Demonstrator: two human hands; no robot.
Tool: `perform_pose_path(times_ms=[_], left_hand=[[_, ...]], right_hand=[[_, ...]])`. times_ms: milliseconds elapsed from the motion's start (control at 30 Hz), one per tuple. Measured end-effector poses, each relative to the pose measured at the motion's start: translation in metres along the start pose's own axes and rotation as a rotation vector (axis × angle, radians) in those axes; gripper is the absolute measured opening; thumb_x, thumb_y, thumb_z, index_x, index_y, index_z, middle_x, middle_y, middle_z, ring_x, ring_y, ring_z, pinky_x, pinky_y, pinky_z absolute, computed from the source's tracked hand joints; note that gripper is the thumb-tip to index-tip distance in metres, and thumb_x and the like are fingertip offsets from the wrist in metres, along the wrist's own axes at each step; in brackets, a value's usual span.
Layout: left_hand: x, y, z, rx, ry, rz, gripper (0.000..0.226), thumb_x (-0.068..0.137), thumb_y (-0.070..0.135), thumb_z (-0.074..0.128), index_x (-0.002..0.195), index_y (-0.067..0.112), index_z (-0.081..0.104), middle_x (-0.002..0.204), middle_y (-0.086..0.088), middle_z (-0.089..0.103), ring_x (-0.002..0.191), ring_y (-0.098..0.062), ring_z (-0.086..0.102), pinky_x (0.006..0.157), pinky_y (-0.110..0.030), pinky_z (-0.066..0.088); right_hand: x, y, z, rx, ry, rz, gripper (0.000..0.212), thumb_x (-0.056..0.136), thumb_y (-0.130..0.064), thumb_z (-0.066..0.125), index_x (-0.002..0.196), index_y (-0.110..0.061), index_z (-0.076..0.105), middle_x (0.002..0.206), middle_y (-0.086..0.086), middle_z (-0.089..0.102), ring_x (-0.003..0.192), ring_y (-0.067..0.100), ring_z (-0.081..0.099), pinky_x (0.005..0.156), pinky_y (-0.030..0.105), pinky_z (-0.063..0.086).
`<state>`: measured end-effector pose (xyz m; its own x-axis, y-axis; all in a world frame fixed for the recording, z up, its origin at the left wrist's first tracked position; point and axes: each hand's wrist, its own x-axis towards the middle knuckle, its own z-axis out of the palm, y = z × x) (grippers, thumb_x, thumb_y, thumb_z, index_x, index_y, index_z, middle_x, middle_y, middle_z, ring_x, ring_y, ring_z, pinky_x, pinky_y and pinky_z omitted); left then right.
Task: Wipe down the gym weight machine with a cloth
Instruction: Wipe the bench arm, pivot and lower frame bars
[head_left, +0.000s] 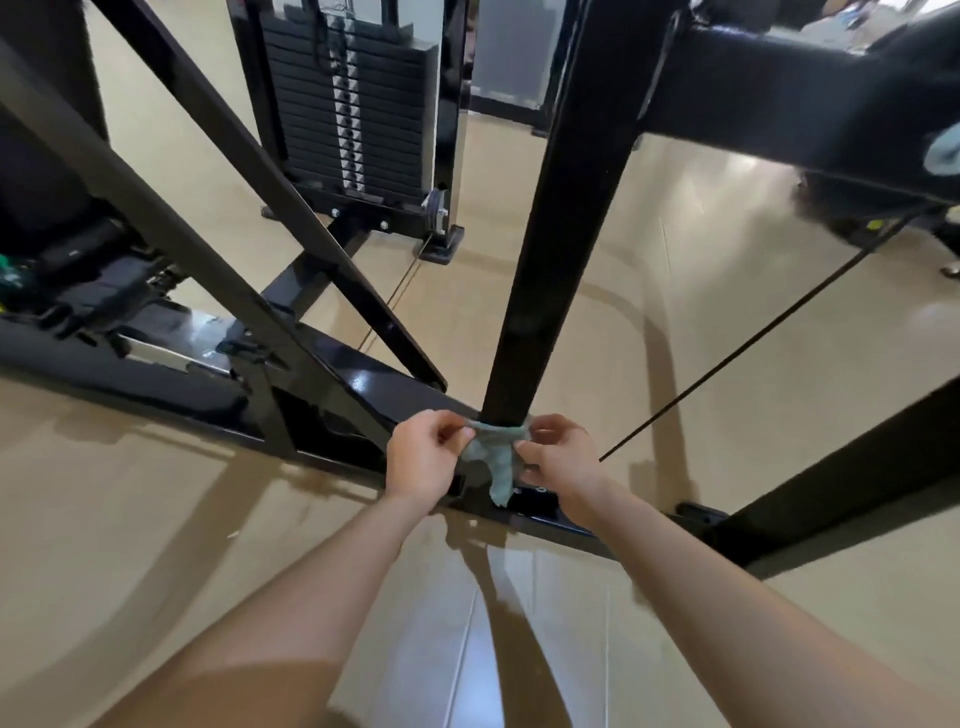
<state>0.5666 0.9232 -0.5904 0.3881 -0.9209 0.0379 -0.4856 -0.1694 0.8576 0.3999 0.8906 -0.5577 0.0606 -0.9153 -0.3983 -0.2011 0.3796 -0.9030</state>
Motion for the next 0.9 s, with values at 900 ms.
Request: perform_pose_path(times_ms=[900], left_hand=[[0.021, 0.047, -0.024, -0.767, -0.314, 0.008, 0.052, 0.085, 0.022, 0.081, 0.135, 0.018, 0.065, 0.123, 0.008, 0.071, 0.117, -0.002, 0.063, 0.105, -0.027, 0.051]], right_hand=[[-0.067, -0.043, 0.027, -0.343, 0.34, -0.7, 0.036, 0.092, -0.006, 0.07, 0.125, -0.019, 0.069, 0.115, -0.008, 0.06, 0.104, 0.01, 0.063, 0.089, 0.022, 0.055]])
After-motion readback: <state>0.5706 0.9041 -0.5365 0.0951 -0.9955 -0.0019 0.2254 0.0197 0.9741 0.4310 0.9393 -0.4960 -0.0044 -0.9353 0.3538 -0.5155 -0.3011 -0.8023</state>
